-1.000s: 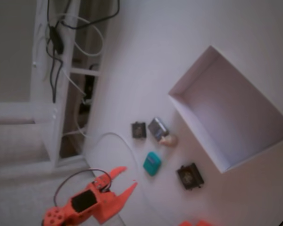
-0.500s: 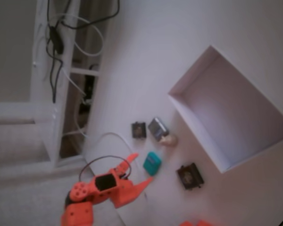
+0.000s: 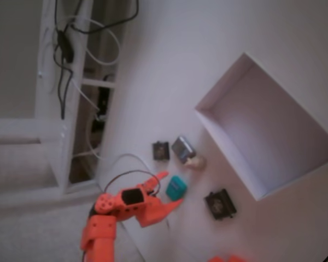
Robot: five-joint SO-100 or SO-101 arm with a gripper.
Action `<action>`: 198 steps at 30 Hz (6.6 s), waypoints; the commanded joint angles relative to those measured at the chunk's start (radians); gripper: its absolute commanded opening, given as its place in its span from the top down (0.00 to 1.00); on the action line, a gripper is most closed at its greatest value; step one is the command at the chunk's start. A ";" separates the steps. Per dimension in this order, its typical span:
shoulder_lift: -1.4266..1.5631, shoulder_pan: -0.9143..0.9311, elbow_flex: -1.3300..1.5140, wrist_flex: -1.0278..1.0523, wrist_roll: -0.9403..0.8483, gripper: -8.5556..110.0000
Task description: Grasp the green cube and put it in the bin.
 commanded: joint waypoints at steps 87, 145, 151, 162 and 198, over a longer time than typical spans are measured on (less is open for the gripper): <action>-0.153 0.922 -0.712 0.075 -0.043 0.86; 0.888 -0.307 0.126 -0.241 -0.034 0.43; 1.149 -0.380 0.379 -0.245 -0.035 0.43; 1.782 -0.407 0.853 -0.100 -0.040 0.43; 1.782 -0.434 1.022 -0.043 -0.066 1.00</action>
